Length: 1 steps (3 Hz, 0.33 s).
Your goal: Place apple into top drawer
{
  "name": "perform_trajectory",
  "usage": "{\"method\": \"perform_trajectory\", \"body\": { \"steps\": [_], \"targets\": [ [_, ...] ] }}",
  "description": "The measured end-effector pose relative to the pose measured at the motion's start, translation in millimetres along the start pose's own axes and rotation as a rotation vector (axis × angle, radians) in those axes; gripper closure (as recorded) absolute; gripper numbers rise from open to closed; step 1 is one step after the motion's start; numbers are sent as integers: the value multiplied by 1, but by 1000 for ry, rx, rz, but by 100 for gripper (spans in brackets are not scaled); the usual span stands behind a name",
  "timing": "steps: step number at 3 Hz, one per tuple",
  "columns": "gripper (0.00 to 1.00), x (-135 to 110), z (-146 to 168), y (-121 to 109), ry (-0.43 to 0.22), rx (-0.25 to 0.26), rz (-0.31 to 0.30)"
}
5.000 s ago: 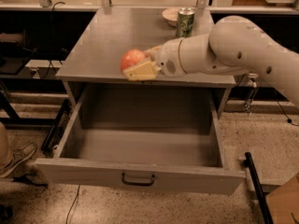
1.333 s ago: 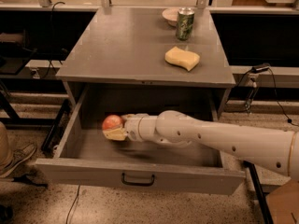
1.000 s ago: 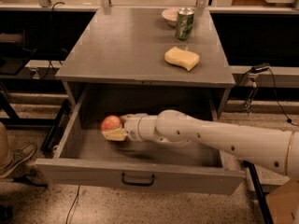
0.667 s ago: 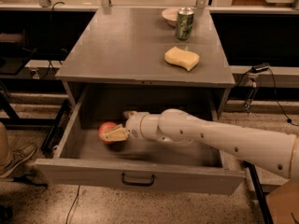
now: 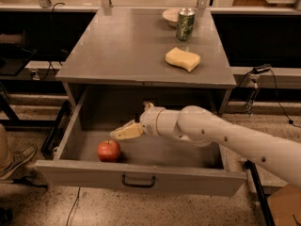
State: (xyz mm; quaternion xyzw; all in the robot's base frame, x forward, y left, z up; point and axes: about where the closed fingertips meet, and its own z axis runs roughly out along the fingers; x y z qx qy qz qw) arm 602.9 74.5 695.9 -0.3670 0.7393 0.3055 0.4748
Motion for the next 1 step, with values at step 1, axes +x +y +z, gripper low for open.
{"method": "perform_trajectory", "body": {
  "steps": [1],
  "targets": [
    [0, -13, -61, -11, -2, 54, 9]
  ]
}}
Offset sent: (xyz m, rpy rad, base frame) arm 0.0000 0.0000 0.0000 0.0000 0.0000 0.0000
